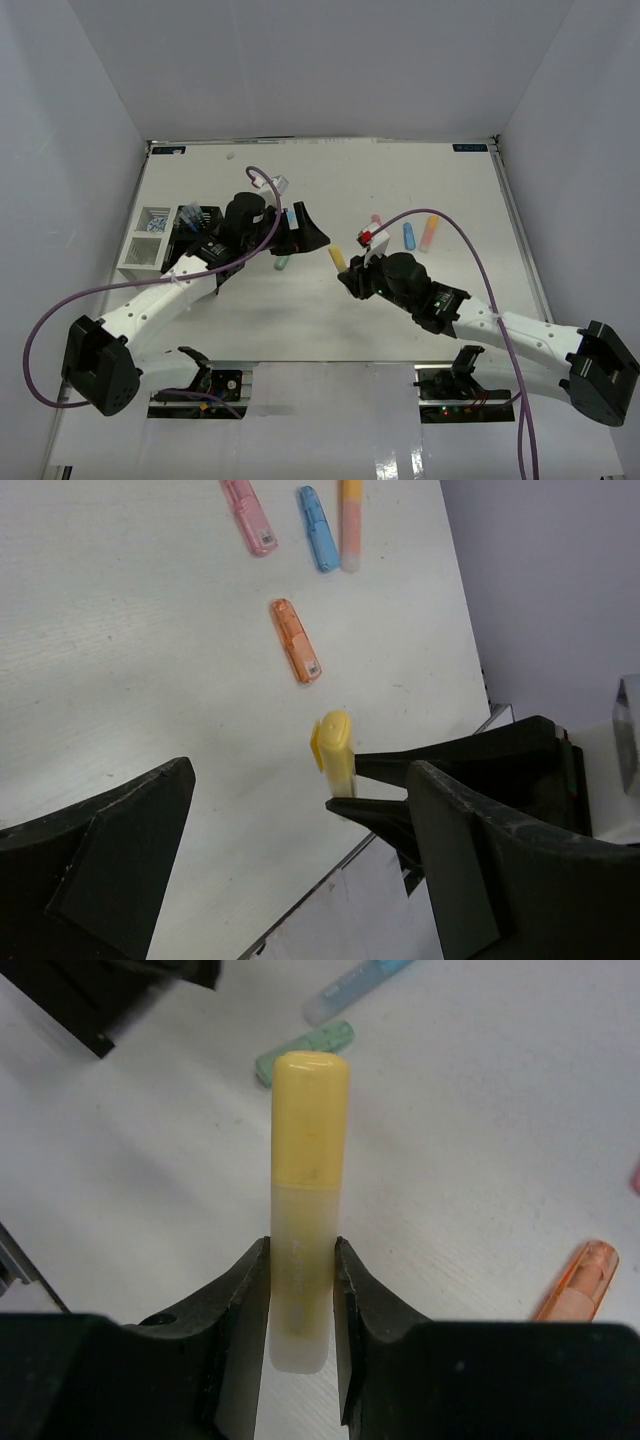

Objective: Sort the stationery into containers
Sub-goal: Pick up the pen from the center of the board.

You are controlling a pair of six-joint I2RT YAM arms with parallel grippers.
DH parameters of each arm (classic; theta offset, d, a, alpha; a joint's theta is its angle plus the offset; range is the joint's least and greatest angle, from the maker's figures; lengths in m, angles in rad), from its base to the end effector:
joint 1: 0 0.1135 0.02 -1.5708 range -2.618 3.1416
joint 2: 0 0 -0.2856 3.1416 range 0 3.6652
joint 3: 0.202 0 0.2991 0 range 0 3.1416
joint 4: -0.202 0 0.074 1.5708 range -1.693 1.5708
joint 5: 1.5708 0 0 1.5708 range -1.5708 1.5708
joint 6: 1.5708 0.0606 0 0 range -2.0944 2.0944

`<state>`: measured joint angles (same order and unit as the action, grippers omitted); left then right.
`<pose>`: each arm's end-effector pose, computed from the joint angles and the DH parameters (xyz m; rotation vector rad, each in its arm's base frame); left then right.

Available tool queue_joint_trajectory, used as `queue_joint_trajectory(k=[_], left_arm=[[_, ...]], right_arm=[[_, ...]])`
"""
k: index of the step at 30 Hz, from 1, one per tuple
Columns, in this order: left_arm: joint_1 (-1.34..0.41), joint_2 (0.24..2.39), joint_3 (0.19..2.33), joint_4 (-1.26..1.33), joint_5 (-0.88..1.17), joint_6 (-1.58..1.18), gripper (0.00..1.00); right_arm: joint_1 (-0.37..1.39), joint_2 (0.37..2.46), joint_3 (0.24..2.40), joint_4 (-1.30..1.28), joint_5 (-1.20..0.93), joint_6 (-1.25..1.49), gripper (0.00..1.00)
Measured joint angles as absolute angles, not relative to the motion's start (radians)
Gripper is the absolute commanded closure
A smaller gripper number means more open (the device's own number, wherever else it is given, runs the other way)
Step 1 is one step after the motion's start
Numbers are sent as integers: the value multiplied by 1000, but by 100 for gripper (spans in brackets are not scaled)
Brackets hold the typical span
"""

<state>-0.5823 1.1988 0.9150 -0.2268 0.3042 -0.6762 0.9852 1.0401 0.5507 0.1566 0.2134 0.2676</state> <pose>0.2650 -0.1963 0.2907 0.0956 2.2406 -1.0472 0.1700 0.2331 0.2315 -0.5435 1.8714 0.6429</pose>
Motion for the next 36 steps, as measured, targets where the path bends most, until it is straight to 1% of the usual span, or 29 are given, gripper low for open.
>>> queue_joint_trajectory(k=[2, 5, 6, 9, 10, 12, 13, 16, 17, 18, 19, 20, 21, 23, 24, 25, 26, 27, 28, 30, 32, 34, 36], left_arm=[[-616, 1222, 933, -224, 288, -682, 3], [-664, 1264, 962, -222, 266, -692, 7], [-677, 1278, 969, -220, 261, -696, 10], [-710, 1319, 984, -216, 247, -701, 17], [-719, 1327, 985, -217, 243, -703, 24], [-733, 1340, 986, -220, 237, -708, 32], [-738, 1343, 986, -223, 234, -708, 45], [-749, 1346, 988, -231, 223, -710, 59], [-751, 1346, 989, -232, 221, -708, 69], [-751, 1346, 991, -232, 221, -713, 73], [-752, 1346, 994, -228, 223, -715, 77], [-757, 1345, 995, -228, 221, -713, 85], [-758, 1345, 996, -228, 220, -714, 88], [-757, 1345, 997, -230, 216, -713, 94], [-757, 1345, 997, -233, 210, -713, 94], [-757, 1345, 997, -234, 206, -712, 94], [-757, 1344, 997, -235, 198, -710, 94], [-757, 1343, 997, -238, 191, -707, 94], [-757, 1340, 998, -246, 180, -704, 94], [-757, 1333, 1005, -274, 140, -692, 95], [-754, 1323, 1021, -315, 80, -675, 97], [-738, 1306, 1034, -350, 19, -658, 98], [-688, 1270, 1039, -384, -35, -643, 98]], right_arm=[[987, 1013, 542, 195, 187, 247, 87], [989, 996, 535, 232, 164, 224, 87], [989, 995, 533, 237, 159, 219, 87], [989, 996, 533, 240, 153, 207, 86], [989, 996, 532, 241, 153, 204, 86], [989, 996, 531, 244, 154, 201, 85], [989, 996, 529, 248, 154, 201, 85], [989, 995, 521, 253, 157, 200, 83], [989, 995, 519, 256, 157, 200, 82], [989, 994, 517, 257, 157, 201, 79], [989, 994, 514, 263, 159, 201, 71], [989, 994, 513, 264, 160, 201, 66], [989, 994, 513, 265, 161, 200, 55], [989, 994, 512, 267, 162, 201, 41], [989, 994, 512, 266, 162, 202, 34], [989, 994, 512, 266, 162, 200, 20], [989, 993, 512, 266, 162, 200, 15], [989, 993, 512, 265, 165, 202, 7], [989, 991, 512, 262, 171, 204, 4], [989, 983, 512, 250, 186, 202, 2], [989, 969, 512, 230, 202, 204, 4], [989, 940, 512, 200, 232, 205, 9], [989, 904, 511, 172, 261, 206, 10]])
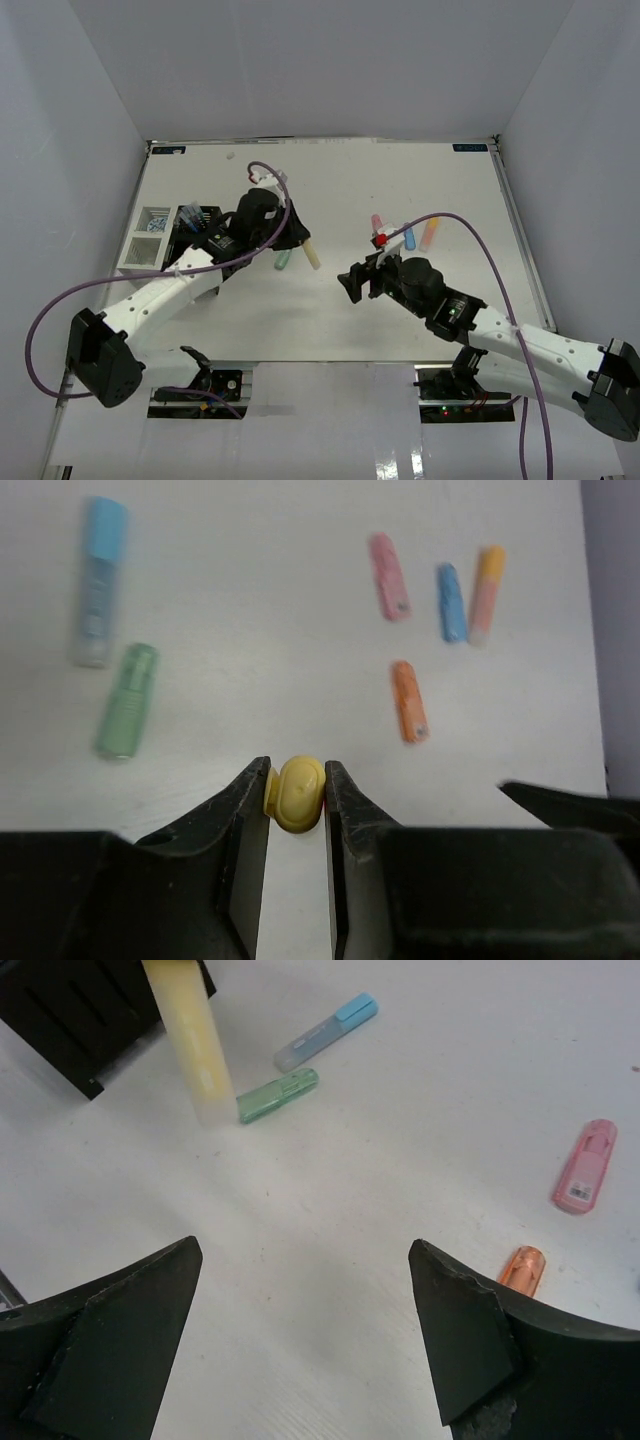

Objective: Sort the stationery into containers
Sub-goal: Place the pen in the storage box.

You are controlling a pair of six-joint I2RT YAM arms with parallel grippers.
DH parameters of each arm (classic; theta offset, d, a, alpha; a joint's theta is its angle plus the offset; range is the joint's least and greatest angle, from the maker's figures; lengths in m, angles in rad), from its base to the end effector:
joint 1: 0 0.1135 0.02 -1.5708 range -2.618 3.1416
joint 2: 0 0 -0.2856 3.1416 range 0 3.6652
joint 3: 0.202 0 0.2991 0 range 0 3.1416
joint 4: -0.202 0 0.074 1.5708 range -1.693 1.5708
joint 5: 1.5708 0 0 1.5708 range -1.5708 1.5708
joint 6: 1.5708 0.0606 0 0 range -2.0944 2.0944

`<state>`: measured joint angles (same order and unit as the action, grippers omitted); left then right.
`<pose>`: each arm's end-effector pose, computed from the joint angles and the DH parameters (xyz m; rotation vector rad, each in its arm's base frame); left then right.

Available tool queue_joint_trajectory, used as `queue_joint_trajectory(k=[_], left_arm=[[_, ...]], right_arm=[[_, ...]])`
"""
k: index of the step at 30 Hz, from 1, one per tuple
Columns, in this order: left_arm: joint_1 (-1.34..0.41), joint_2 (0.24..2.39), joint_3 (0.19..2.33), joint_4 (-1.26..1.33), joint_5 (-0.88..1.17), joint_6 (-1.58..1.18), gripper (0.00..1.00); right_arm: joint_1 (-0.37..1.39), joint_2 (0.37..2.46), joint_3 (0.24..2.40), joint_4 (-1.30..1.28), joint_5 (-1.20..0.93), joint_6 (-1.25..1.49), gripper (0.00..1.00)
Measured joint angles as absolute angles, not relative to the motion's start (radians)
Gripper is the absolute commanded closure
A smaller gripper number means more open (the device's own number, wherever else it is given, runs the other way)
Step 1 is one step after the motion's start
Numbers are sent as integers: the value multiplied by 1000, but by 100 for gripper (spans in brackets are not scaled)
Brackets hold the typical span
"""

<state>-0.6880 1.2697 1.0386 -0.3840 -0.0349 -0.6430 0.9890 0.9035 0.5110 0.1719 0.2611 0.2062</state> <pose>0.2672 -0.2169 0.2999 0.0307 2.2765 -0.6967 0.1594 0.2139 0.2522 -0.5166 1.7526 0.6213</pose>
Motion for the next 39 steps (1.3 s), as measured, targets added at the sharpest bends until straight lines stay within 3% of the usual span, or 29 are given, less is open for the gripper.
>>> queue_joint_trajectory(k=[7, 20, 35, 39], left_arm=[[-334, 1105, 1067, -519, -234, -571, 96], [102, 1015, 1101, -556, -502, -412, 98], [255, 1033, 923, -440, -528, -421, 97], [260, 1033, 897, -424, -534, -431, 89]], right_arm=[[989, 748, 474, 115, 363, 206, 10], [980, 685, 414, 15, 448, 191, 10], [970, 562, 361, -8, 496, 175, 10], [970, 561, 360, -8, 503, 175, 10]])
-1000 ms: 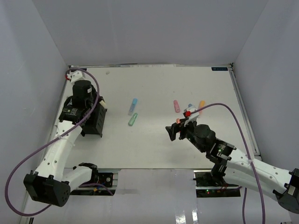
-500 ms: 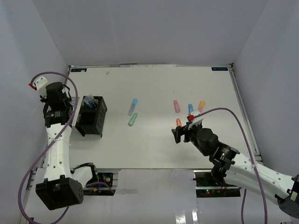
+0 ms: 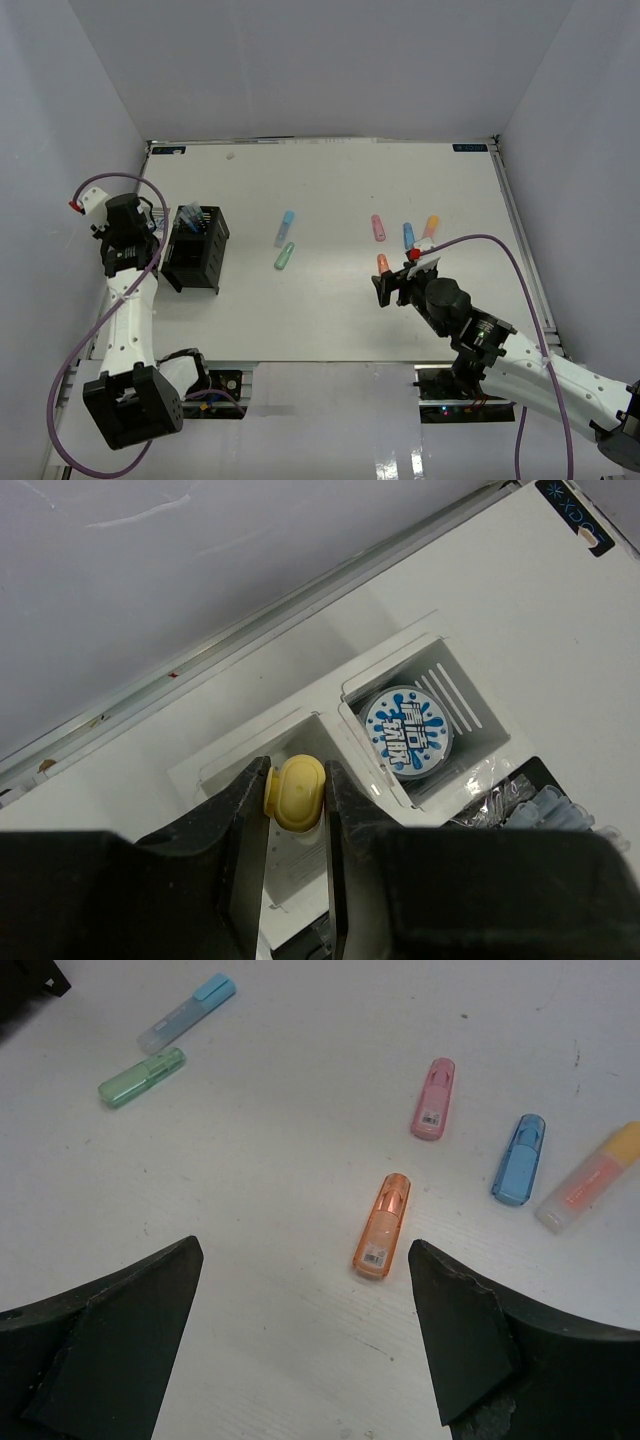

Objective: Sort the stationery into containers
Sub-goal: Place the pen in the storage box, then pick up the pen from the center of the board.

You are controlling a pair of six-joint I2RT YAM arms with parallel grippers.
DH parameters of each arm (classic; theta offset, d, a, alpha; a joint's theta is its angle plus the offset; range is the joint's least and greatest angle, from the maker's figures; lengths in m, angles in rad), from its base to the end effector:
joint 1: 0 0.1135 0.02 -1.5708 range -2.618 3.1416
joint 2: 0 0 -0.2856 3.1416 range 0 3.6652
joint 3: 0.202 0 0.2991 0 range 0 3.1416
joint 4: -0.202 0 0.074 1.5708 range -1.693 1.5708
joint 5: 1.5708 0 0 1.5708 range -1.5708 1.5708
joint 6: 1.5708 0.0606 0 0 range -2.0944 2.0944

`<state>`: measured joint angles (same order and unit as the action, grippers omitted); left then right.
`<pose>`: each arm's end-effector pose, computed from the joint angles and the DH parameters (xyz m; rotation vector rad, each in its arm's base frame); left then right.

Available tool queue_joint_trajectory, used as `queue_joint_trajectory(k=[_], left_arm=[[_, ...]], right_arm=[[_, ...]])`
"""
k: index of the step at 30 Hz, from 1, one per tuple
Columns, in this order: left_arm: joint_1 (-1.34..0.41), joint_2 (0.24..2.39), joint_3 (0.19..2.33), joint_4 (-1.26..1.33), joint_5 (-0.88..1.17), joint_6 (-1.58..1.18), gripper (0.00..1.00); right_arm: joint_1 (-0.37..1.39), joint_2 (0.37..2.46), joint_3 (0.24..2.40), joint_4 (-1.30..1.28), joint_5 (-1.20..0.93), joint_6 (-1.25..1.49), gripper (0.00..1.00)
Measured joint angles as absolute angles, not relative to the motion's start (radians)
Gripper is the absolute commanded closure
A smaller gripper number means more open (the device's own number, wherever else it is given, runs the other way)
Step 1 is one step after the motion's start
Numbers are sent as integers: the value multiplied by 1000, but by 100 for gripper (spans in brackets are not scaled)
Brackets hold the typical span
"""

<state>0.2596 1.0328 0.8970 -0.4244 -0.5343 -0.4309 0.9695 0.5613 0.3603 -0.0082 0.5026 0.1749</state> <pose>0.2617 0.1014 0.3115 -0.9881 1.8281 0.4630 0.1382 0.1498 0.2394 -0.3382 1.7371 0.3860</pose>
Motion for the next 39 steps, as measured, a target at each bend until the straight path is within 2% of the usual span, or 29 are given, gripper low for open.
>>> queue_joint_trajectory(k=[4, 9, 15, 21, 22, 26, 30, 34, 39], left_arm=[[262, 1032, 855, -398, -536, -442, 75], [267, 1042, 839, -388, -534, -452, 46], [267, 1042, 839, -387, -519, -457, 31], [268, 1017, 844, -392, -425, -458, 10], [267, 1008, 850, -393, -393, -456, 4], [266, 984, 900, -399, -234, -452, 2], [208, 975, 956, -388, -28, -442, 2], [19, 987, 973, -379, 128, -426, 2], [-250, 1034, 963, -360, 239, -400, 2]], right_arm=[[970, 560, 356, -8, 511, 175, 10], [969, 556, 345, -9, 523, 175, 10], [969, 556, 345, -9, 548, 176, 10], [947, 589, 352, -35, 603, 207, 10], [934, 604, 357, -47, 608, 215, 10], [808, 695, 410, -107, 578, 259, 10], [580, 813, 476, -128, 493, 305, 10], [418, 975, 548, -136, 443, 326, 8], [329, 1212, 683, -157, 395, 342, 8]])
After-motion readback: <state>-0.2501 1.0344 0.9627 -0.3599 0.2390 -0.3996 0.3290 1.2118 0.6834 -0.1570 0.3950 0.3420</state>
